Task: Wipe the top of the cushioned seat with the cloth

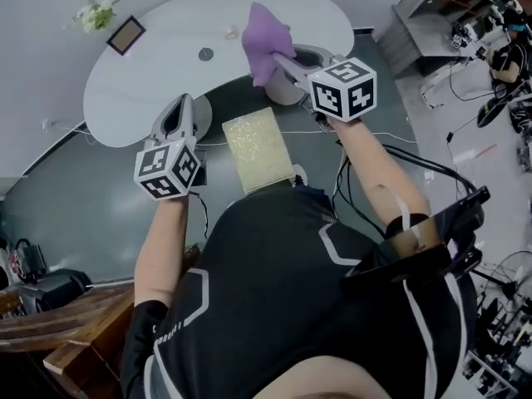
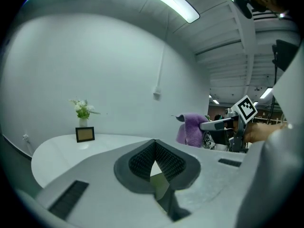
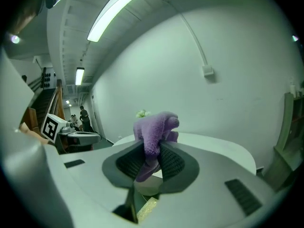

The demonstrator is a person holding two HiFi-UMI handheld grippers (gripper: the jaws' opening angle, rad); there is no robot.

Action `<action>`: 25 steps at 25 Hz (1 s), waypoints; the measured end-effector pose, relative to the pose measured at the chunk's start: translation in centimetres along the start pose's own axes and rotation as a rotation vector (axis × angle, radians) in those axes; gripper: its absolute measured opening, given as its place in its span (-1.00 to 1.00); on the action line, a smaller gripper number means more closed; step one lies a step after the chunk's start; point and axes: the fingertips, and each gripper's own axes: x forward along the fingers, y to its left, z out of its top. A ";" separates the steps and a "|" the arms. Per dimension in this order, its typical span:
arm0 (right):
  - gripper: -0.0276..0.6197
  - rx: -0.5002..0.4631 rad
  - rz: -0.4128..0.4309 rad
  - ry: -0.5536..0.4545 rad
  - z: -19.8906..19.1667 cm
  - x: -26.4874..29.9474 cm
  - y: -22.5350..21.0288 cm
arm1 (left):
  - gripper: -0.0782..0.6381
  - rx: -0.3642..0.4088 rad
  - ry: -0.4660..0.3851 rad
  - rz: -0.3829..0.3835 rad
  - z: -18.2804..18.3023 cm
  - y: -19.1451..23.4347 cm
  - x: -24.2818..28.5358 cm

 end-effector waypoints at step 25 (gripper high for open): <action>-0.70 -0.102 -0.052 -0.138 8.2 -1.0 0.8 | -0.77 0.085 -0.205 0.101 11.9 2.1 -3.6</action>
